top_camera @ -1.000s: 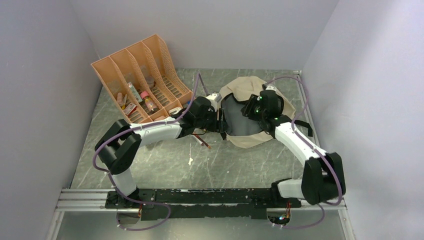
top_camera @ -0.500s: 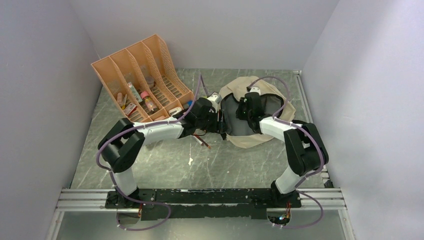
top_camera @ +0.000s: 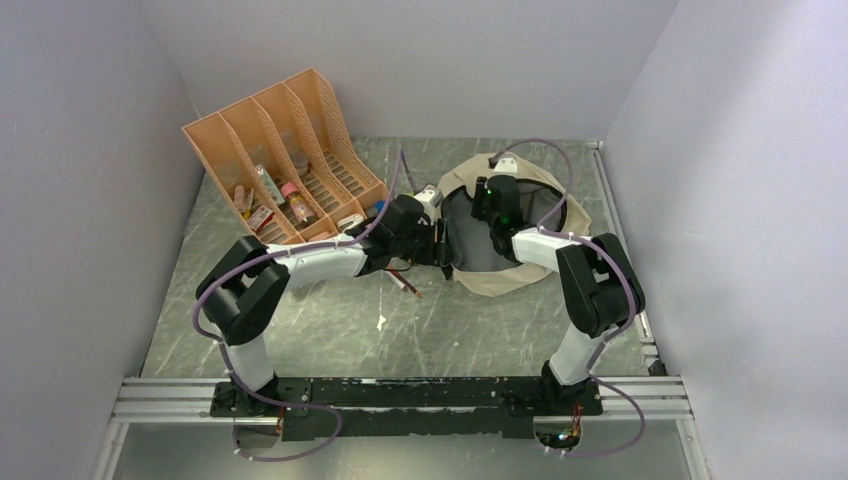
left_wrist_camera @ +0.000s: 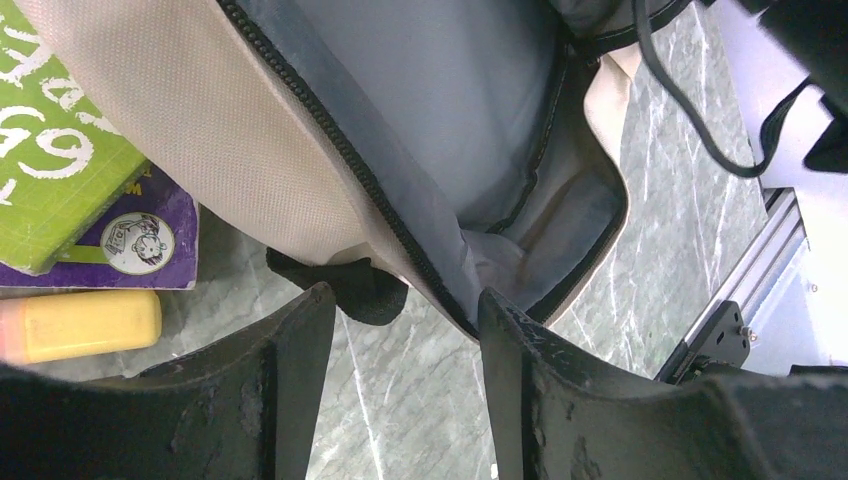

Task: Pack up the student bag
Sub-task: Adjust the student bag at the center of the board.

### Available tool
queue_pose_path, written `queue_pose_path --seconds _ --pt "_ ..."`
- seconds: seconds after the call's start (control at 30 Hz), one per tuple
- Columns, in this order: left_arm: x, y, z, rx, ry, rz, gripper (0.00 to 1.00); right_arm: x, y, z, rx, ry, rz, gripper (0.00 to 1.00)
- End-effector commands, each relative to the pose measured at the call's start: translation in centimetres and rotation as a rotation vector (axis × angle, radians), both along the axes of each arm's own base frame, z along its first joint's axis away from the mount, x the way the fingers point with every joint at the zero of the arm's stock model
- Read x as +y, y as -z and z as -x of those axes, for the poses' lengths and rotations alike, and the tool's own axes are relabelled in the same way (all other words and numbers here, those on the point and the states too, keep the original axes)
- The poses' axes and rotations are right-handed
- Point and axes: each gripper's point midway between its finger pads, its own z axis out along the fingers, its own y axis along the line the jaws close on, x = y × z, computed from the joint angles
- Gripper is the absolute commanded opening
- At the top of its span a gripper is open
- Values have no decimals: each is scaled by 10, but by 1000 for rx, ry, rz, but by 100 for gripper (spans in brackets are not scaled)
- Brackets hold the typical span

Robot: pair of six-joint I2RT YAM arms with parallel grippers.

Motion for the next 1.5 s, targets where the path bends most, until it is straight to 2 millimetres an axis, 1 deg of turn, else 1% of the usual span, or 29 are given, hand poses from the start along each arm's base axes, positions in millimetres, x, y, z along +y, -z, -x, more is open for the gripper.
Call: queue_pose_path --seconds 0.0,0.1,0.17,0.2,0.23,0.37,0.43,0.5,0.57,0.63,0.73,0.77,0.83,0.93,1.0,1.07,1.17,1.23,1.3,1.47 --pt "4 -2 -3 -16 -11 3 59 6 -51 -32 -168 -8 12 33" --pt "7 -2 -2 -15 -13 0 59 14 -65 -41 -195 -50 4 33" --pt "8 -1 -1 -13 -12 -4 59 18 -70 -48 -199 -65 4 32" --pt "9 0 0 -12 -12 -4 59 17 -70 -51 -194 -52 2 33" --pt "9 0 0 -11 -13 -5 59 13 -68 -55 -186 -24 0 33" --pt "10 0 1 -6 -10 -6 58 -11 -51 -75 -105 58 -21 32" --pt "12 1 2 -5 -11 -12 58 -21 -45 -79 -63 74 -44 35" --pt "14 -1 2 -11 -14 -15 59 -25 -54 -76 -40 49 -85 43" --pt "15 0 2 -11 -16 -13 59 -21 -70 -67 -48 -24 -134 47" --pt "14 0 3 -6 -11 -9 59 -10 -92 -54 -100 -137 -132 51" --pt "12 1 3 0 -5 -6 59 3 -123 -37 -208 -318 -24 56" --pt "12 1 3 1 -5 -8 59 5 -129 -33 -239 -371 32 56" --pt "12 1 1 4 -10 -15 59 10 -132 -22 -270 -510 186 59" --pt "13 1 -2 -1 -22 -27 59 17 -118 -1 -282 -758 460 63" --pt "13 -1 -5 -3 -33 -23 59 19 -102 13 -244 -897 611 67" --pt "12 -4 -6 -4 -42 -14 59 13 -88 19 -191 -984 743 68" --pt "12 -7 -10 0 -58 -5 60 1 -64 23 -120 -1081 894 69" --pt "12 -11 -12 -5 -61 1 61 -3 -54 24 -121 -1135 977 69" --pt "11 -14 -14 -9 -63 6 61 -5 -46 23 -126 -1161 1024 69" --pt "8 -15 -13 -2 -50 16 61 -4 -22 19 -72 -1218 1051 68"
